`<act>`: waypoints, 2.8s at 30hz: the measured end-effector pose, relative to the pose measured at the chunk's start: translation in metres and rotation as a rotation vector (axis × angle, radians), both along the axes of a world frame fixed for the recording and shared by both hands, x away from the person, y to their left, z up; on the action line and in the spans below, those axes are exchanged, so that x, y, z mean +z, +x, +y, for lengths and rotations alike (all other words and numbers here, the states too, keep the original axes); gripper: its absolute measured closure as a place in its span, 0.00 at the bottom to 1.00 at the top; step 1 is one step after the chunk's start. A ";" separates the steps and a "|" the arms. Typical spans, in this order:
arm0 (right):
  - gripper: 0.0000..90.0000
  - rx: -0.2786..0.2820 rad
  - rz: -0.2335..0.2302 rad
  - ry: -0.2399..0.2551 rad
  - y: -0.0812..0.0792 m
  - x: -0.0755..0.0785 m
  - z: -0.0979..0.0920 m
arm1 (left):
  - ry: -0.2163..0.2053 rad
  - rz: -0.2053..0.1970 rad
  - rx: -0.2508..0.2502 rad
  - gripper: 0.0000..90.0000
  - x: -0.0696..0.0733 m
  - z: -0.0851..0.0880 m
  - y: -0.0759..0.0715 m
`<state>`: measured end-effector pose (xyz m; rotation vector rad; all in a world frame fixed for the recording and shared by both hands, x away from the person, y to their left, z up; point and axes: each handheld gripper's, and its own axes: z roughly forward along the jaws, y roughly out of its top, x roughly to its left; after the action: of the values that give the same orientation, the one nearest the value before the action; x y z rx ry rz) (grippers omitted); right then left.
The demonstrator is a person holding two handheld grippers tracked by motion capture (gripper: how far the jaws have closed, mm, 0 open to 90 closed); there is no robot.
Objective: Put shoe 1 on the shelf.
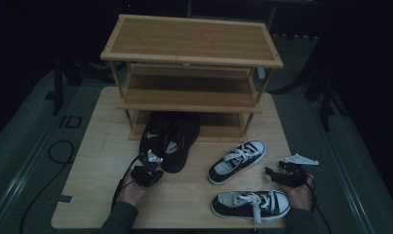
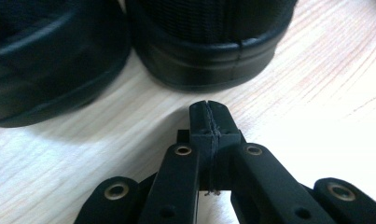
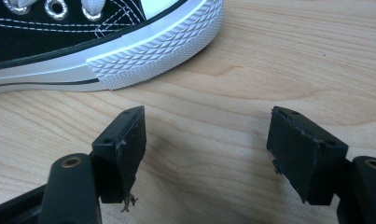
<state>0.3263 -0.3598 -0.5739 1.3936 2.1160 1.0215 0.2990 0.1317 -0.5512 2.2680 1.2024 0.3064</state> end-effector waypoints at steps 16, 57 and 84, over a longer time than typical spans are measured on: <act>0.31 0.000 -0.002 -0.002 0.000 0.000 0.000 | 0.011 -0.040 -0.009 1.00 0.007 -0.023 0.011; 0.31 0.000 0.001 0.005 0.000 0.000 -0.001 | 0.078 -0.052 0.023 1.00 0.006 -0.066 0.055; 0.31 0.001 0.002 0.009 0.000 0.000 -0.001 | 0.095 -0.057 0.060 1.00 0.003 -0.086 0.094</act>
<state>0.3265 -0.3607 -0.5738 1.3989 2.1158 1.0316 0.3929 0.0455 -0.5485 2.2905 1.2520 0.4575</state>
